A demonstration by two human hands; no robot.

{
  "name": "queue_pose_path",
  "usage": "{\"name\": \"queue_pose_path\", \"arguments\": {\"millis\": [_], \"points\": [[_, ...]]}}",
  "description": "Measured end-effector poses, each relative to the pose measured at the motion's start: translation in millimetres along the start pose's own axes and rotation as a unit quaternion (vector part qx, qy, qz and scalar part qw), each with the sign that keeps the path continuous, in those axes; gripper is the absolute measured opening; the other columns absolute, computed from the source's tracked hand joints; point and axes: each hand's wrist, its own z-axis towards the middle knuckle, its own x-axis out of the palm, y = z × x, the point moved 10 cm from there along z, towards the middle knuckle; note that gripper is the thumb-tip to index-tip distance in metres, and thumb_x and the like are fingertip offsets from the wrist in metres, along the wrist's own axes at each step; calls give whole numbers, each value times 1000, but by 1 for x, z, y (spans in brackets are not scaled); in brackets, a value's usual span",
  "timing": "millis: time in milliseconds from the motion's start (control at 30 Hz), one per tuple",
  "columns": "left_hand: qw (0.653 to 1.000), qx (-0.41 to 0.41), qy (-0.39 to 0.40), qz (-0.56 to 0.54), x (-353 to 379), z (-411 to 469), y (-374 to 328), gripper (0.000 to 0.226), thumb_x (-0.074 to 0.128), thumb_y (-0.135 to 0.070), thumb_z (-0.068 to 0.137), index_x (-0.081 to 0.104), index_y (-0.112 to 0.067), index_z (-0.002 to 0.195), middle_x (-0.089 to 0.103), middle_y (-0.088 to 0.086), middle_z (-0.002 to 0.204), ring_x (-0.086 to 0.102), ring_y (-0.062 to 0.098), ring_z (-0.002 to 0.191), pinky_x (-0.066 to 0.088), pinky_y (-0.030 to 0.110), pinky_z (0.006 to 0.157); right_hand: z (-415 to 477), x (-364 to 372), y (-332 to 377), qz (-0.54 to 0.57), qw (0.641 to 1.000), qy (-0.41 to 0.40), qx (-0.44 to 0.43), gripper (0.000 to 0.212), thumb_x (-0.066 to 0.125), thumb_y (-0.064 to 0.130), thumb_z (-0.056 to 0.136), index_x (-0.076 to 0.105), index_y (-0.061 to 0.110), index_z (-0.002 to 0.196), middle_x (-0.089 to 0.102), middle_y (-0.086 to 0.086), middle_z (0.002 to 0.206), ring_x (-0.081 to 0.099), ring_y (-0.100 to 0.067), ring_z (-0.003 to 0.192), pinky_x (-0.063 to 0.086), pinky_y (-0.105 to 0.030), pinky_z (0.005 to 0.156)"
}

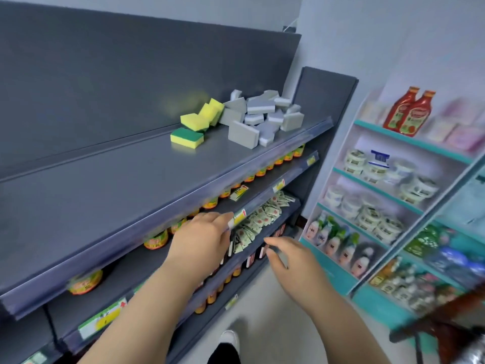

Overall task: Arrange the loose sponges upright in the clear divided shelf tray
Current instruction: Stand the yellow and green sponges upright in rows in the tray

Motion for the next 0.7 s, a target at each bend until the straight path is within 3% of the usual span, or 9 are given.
{"name": "queue_pose_path", "arguments": {"millis": [167,267,367,700], "points": [[998,-33,-51,-11,6,89,42,32,50,-23,89,62,-21,119,67,0,108,63,28,99,52,36,68,99,-1,-5,-15,999,17,-36,31,45,33,94,53,31,125,53,13,123,48,-3,111,39,-20,92],[997,-67,-40,-8,15,144,77,40,45,-28,95,48,-26,135,56,-4,130,50,22,120,46,33,87,163,-17,-6,-26,998,18,-47,33,45,33,95,52,31,126,51,15,124,46,0,113,38,-18,95],[995,-90,-42,6,18,194,106,42,41,-32,96,43,-30,138,50,-8,135,46,17,123,45,31,88,217,-40,-11,1,998,-8,-58,32,46,32,94,53,31,125,49,20,117,46,2,111,39,-20,96],[980,-184,34,68,46,279,176,42,42,-35,95,45,-28,136,46,-6,136,43,18,124,46,34,91,353,-49,13,89,985,-22,-145,28,51,24,92,60,25,119,56,17,108,50,4,101,42,-18,90]]}}
